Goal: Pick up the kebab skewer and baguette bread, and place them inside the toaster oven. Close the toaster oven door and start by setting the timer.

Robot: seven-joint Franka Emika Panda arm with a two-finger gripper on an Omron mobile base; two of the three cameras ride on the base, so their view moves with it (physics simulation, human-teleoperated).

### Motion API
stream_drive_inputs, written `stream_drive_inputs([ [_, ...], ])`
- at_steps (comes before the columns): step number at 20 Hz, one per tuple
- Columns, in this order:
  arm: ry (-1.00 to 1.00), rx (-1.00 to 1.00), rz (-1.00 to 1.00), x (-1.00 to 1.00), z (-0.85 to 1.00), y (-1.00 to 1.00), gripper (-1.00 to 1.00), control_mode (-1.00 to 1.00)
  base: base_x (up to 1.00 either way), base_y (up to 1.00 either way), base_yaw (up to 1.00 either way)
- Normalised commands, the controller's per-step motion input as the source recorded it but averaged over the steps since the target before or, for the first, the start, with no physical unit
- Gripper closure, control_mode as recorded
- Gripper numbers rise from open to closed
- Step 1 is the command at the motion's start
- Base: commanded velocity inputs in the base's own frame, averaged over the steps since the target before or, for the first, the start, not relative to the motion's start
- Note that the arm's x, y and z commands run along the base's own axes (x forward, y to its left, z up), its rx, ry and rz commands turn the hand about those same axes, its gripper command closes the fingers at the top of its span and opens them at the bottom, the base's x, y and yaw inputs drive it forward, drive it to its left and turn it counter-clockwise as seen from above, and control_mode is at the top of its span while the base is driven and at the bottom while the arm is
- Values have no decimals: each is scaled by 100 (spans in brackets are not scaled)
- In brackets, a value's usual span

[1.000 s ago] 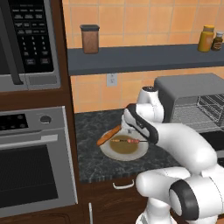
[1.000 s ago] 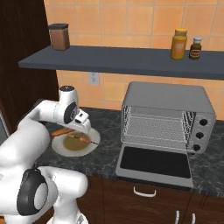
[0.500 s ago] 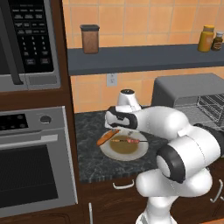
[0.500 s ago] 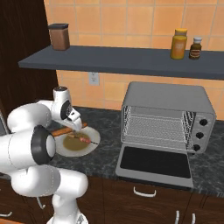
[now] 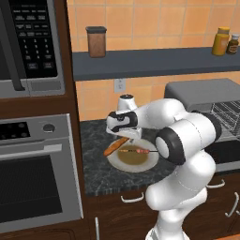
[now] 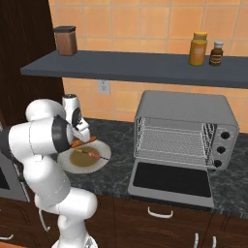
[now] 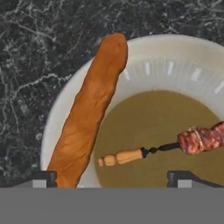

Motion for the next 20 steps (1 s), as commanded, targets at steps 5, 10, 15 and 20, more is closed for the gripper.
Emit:
stream_drive_inputs([
  [5,1,0,-13,40,-27,15,-100,-100,0,0,0],
  [10,7,0,-6,14,-14,2,-100,-100,0,0,0],
  [15,1,0,-3,0,-29,0,-100,-100,0,0,0],
  [20,0,0,-4,1,-30,3,-100,-100,0,0,0],
])
